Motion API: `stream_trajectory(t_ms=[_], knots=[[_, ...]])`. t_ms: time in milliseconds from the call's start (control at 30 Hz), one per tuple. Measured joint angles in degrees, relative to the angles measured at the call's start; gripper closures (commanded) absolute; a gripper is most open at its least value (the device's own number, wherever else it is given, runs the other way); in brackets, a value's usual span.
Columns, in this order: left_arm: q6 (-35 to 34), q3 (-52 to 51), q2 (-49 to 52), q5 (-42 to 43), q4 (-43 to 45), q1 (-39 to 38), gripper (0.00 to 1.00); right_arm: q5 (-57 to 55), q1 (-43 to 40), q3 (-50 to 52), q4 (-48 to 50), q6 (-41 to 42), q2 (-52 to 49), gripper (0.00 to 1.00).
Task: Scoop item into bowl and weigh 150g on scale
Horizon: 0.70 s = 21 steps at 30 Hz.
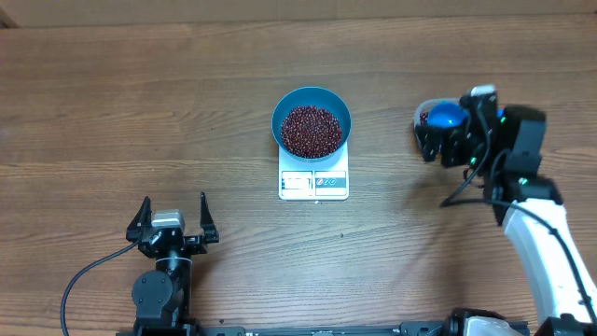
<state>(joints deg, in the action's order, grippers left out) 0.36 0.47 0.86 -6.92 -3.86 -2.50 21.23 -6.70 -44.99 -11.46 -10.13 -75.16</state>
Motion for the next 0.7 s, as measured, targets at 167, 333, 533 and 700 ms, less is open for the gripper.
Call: stream_trajectory(t_ms=[167, 333, 533, 700], knots=[[0.00, 0.00, 0.00, 0.04, -0.02, 0.00, 0.00, 4.50, 0.00, 11.26, 15.58, 1.25, 1.25, 0.00], [0.00, 0.00, 0.00, 0.07, -0.02, 0.00, 0.00, 4.92, 0.00, 18.80, 19.56, 2.01, 5.09, 0.00], [0.00, 0.00, 0.00, 0.04, -0.02, 0.00, 0.00, 3.56, 0.00, 26.45, 20.61, 3.19, 10.36, 0.00], [0.00, 0.00, 0.00, 0.04, -0.02, 0.00, 0.00, 2.19, 0.00, 33.81, 25.59, 5.88, 16.50, 0.00]])
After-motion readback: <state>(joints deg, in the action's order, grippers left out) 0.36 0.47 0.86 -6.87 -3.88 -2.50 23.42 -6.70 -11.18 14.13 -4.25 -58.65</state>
